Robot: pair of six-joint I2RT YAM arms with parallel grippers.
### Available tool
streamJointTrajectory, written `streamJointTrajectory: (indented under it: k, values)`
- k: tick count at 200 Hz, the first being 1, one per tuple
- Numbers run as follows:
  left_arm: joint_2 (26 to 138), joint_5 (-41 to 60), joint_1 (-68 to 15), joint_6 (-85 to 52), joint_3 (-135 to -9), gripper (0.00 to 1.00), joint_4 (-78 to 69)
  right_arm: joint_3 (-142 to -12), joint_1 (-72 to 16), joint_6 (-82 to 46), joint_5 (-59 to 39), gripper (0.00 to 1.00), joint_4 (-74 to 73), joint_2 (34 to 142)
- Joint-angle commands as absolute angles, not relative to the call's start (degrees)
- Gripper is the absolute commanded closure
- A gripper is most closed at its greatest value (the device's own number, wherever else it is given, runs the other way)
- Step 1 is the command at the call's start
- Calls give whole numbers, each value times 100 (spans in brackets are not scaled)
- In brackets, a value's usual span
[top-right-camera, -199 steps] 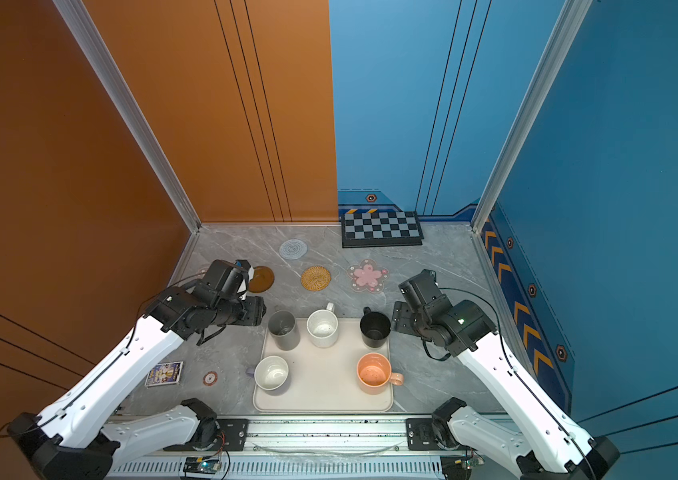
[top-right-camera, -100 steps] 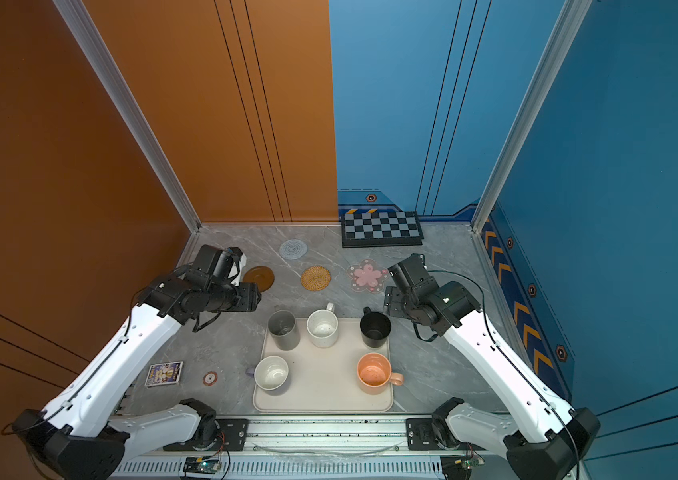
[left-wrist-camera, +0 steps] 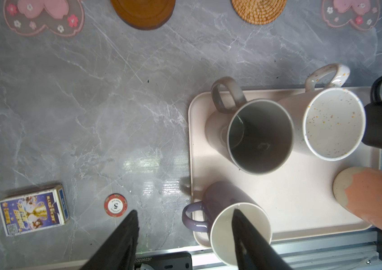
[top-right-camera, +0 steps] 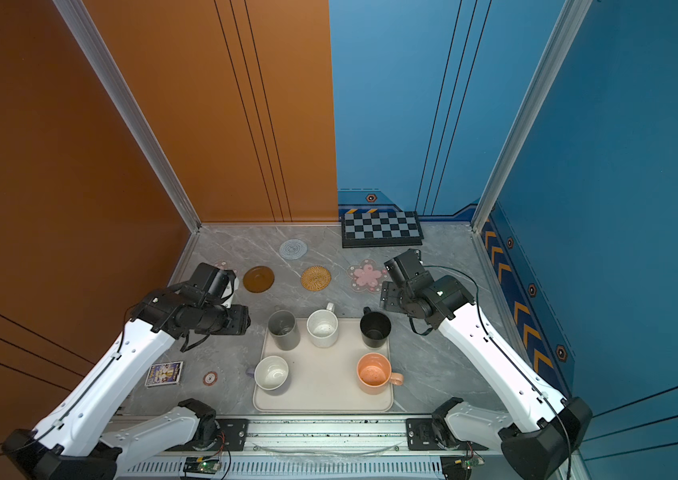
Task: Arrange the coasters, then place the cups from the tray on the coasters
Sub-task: 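Move left gripper toward the lavender mug while right gripper hovers by black mug, then lower the left gripper around the lavender mug nearest the robot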
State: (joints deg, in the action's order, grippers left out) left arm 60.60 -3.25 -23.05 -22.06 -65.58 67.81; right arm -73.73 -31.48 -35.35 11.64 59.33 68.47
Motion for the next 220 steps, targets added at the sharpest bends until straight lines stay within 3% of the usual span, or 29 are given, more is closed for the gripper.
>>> streamJointTrajectory:
  k: [1, 44, 90, 220]
  values:
    - [5768, -622, -2435, -2732, -6307, 36, 7640, -7401, -3125, -3539, 1019, 19, 5823, 6784]
    - [5489, -797, -2527, -3984, -5490, 42, 7965, -7376, -3224, -3515, 762, 19, 5567, 6941]
    - [5370, -726, -2619, -4644, -4836, 42, 7253, -7335, -3267, -3397, 674, 19, 5502, 6941]
    - [5940, -448, -2985, -5163, -3914, 42, 5789, -6662, -3265, -3551, 691, 19, 5390, 6286]
